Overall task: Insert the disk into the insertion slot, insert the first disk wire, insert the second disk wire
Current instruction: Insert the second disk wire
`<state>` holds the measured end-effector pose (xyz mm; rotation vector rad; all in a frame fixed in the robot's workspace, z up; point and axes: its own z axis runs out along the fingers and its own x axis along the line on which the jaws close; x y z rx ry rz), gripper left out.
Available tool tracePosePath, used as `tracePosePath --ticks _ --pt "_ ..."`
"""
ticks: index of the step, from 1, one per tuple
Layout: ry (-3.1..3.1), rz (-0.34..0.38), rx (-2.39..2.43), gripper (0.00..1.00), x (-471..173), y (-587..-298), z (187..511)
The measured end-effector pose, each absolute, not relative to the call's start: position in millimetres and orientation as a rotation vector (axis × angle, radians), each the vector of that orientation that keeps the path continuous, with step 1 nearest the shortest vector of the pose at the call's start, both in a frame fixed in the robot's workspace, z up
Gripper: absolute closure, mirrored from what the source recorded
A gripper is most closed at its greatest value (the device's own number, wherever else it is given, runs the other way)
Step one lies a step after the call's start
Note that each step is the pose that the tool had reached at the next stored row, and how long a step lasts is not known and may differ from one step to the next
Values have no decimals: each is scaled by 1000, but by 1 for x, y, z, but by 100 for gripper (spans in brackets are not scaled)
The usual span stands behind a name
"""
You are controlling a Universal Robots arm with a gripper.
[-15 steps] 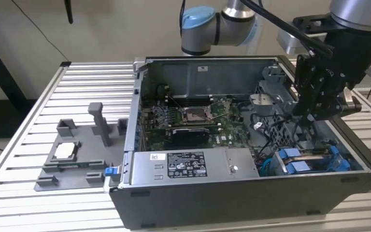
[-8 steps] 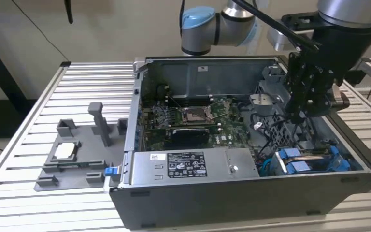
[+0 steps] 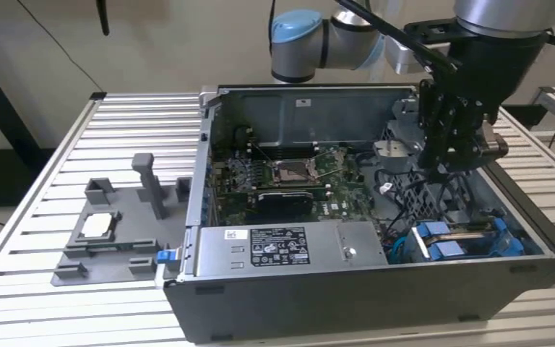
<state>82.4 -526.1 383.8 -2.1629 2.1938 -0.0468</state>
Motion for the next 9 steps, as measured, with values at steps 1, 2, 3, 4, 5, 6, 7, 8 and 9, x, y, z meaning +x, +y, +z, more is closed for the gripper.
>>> tracePosePath --ticks 1,2,3,4,5,6,7,8,9 --pt "2192 -53 -2167 66 82 -525 383" --pt "2189 -59 -2172 66 81 -523 382" --pt "2184 -65 -2178 66 81 -521 381" --pt "2177 -70 -2186 66 81 -520 381" --pt "2169 -72 -2193 66 80 -520 380" --pt "2162 -74 -2201 66 80 -519 379" --pt "2154 -77 -2211 66 80 -519 379" --pt "2148 -81 -2220 66 79 -519 379" --pt "2145 -88 -2229 66 79 -518 379"
